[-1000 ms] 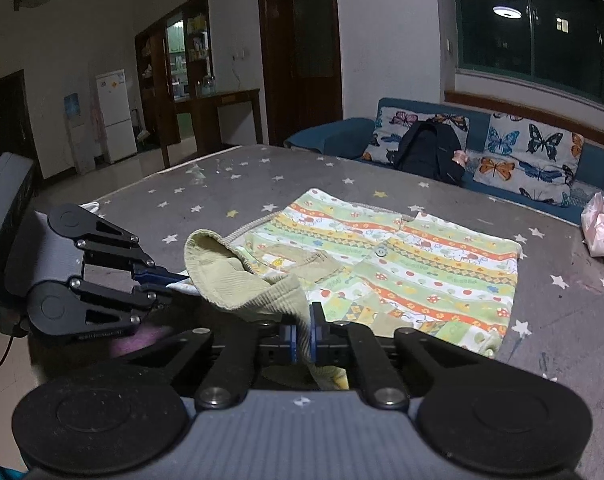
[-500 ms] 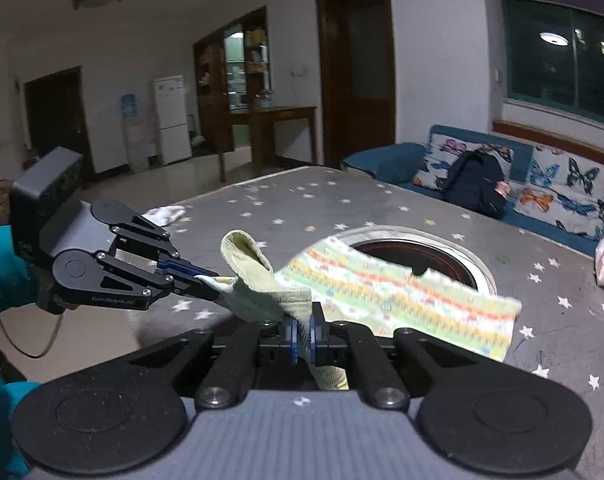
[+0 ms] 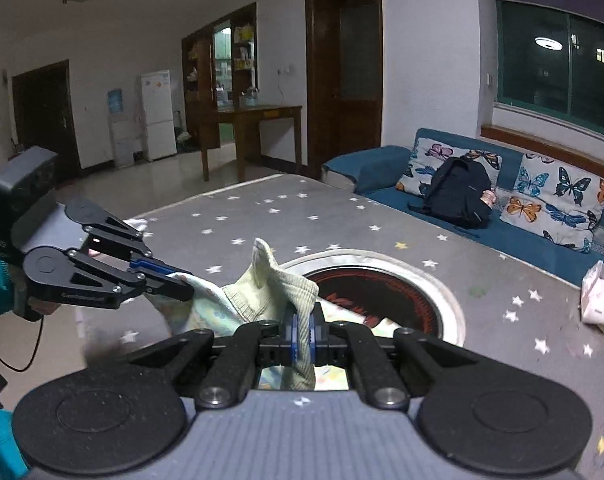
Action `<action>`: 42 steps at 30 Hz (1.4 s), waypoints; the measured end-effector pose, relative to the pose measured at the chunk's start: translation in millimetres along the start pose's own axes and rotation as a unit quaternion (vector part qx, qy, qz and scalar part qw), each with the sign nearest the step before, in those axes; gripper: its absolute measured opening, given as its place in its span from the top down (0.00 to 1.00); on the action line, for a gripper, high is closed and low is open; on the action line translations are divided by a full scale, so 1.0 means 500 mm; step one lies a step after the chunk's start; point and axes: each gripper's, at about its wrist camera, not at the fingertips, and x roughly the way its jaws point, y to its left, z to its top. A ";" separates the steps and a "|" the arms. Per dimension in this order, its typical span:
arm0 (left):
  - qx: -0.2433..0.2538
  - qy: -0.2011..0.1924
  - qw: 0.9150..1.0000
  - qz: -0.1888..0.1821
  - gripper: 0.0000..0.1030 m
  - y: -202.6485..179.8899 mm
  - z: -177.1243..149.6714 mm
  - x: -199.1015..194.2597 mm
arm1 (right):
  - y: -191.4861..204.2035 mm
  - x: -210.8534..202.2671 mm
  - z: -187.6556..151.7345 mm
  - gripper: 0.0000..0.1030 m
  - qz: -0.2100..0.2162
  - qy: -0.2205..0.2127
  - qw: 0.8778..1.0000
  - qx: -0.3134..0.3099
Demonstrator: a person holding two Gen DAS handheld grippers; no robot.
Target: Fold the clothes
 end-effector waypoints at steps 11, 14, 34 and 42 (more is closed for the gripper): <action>-0.035 0.075 0.996 0.038 0.93 0.099 0.026 0.217 | -0.134 0.243 0.039 0.96 -0.053 0.057 0.997 0.014; -0.048 0.097 0.993 0.045 0.93 0.118 0.016 0.264 | -0.158 0.302 0.025 0.96 -0.061 0.073 0.995 0.023; -0.088 0.126 0.981 0.115 0.62 0.182 0.014 0.316 | -0.157 0.241 -0.056 0.78 -0.070 0.057 0.992 0.086; -0.105 0.106 0.983 0.105 0.64 0.155 0.029 0.272 | -0.174 0.253 -0.108 0.78 -0.089 0.094 0.987 0.100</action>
